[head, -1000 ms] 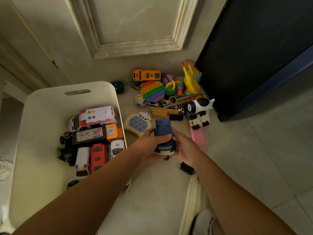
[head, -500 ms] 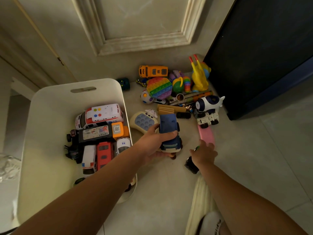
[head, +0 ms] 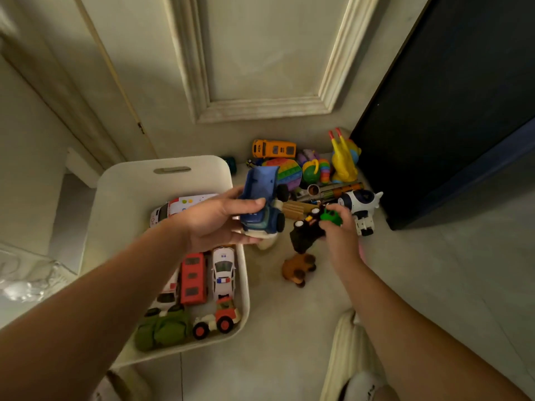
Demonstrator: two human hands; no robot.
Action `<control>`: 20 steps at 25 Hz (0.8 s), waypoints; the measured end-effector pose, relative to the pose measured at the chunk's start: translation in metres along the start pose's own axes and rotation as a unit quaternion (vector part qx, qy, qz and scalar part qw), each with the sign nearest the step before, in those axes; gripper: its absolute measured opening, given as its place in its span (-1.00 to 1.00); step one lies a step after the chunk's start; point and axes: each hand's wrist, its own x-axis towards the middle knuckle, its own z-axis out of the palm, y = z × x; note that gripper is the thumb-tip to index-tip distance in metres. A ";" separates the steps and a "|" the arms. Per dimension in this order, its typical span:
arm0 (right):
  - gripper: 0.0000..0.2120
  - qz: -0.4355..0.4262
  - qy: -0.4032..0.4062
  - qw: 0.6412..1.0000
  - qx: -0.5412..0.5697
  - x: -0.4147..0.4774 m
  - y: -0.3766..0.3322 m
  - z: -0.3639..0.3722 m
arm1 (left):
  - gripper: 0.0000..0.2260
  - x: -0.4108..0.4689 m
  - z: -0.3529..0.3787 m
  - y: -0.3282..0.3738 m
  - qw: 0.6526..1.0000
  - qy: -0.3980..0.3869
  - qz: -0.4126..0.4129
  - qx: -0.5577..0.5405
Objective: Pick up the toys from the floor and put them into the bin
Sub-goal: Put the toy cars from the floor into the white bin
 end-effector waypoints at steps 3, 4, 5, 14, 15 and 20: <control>-0.64 -0.020 -0.051 0.993 0.107 -0.019 -0.054 0.027 | -0.56 -0.041 -0.033 0.016 0.998 0.058 0.007 0.020; -0.65 -0.016 -0.080 0.986 0.147 -0.028 -0.067 0.041 | -0.54 -0.057 -0.046 0.016 0.995 0.096 -0.001 0.025; -0.65 -0.004 -0.107 0.977 0.185 -0.036 -0.076 0.056 | -0.55 -0.072 -0.059 0.012 0.990 0.135 -0.015 0.035; -0.68 0.084 -0.282 0.955 -0.048 -0.107 -0.039 0.183 | -0.79 -0.127 -0.108 -0.072 0.930 0.299 -0.152 0.154; -0.68 0.073 -0.289 0.950 -0.089 -0.108 -0.031 0.191 | -0.77 -0.121 -0.108 -0.079 0.926 0.306 -0.140 0.169; -0.63 0.030 -0.308 0.919 -0.246 -0.099 -0.007 0.209 | -0.66 -0.088 -0.115 -0.101 0.857 0.279 -0.195 0.387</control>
